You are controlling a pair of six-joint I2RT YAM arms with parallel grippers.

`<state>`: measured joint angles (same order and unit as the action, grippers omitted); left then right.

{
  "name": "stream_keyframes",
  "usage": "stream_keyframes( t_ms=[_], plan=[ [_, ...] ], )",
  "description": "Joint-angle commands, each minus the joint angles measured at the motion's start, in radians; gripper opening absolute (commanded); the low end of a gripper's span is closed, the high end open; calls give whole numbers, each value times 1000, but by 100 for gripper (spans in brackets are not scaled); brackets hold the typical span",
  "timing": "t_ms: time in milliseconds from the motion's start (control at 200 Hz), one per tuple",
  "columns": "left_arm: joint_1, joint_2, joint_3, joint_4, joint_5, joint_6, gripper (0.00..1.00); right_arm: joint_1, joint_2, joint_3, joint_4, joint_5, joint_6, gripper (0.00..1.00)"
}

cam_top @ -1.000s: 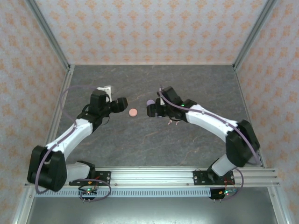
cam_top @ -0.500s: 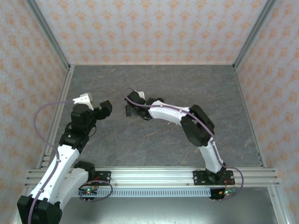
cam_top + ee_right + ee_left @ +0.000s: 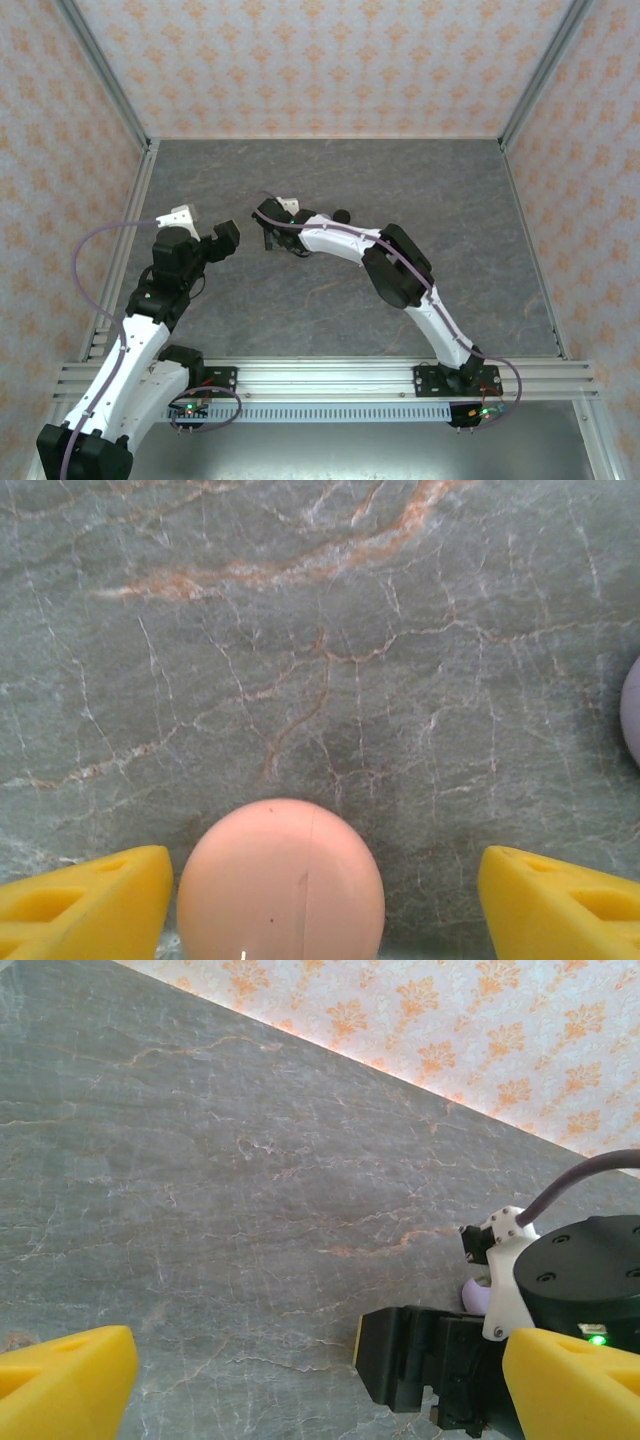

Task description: Insert the wireless bluetooth earbuds into the charging case

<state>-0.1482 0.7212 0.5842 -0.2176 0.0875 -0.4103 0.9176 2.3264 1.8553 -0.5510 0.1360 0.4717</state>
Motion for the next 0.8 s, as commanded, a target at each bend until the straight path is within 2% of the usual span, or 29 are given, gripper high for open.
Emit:
stream_keyframes(
  t_ms=[0, 430, 601, 796],
  plan=[
    [7, -15, -9, -9, -29, 14, 94, 8, 27, 27, -60, 18, -1, 77],
    [7, -9, -4, -8, -28, 1, 94, 9, 30, 4, -50, -36, -42, 64],
    [7, -9, -1, -15, -18, 2, 95, 8, 23, 4, -23, -49, -93, 52],
    [7, -8, 6, -26, 18, 19, 95, 8, -115, -158, 135, -45, -193, 49]
  ],
)
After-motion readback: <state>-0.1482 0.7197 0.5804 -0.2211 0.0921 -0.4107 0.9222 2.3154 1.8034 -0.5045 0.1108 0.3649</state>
